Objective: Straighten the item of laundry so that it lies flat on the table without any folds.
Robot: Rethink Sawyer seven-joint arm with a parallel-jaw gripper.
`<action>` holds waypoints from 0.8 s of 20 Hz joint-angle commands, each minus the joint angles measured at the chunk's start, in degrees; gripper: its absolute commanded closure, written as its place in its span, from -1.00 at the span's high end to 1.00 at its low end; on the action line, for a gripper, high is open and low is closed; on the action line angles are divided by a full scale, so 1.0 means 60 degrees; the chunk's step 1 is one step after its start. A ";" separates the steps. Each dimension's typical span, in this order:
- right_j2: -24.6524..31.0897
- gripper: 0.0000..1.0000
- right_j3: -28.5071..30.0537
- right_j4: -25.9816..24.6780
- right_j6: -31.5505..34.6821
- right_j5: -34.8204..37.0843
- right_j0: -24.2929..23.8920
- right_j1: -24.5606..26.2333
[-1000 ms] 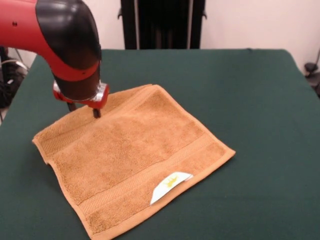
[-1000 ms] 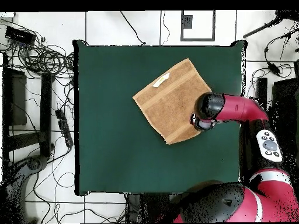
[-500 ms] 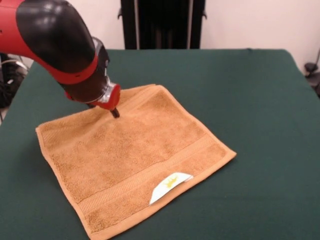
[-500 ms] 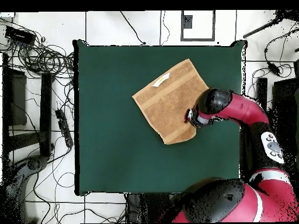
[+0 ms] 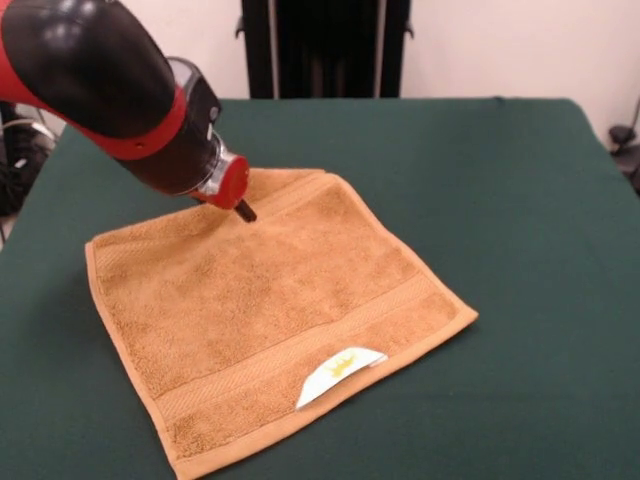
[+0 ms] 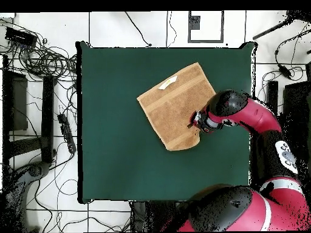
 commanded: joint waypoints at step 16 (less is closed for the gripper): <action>-0.2232 1.00 -0.0729 -0.3002 -0.0494 0.2912 0.1809 -0.0645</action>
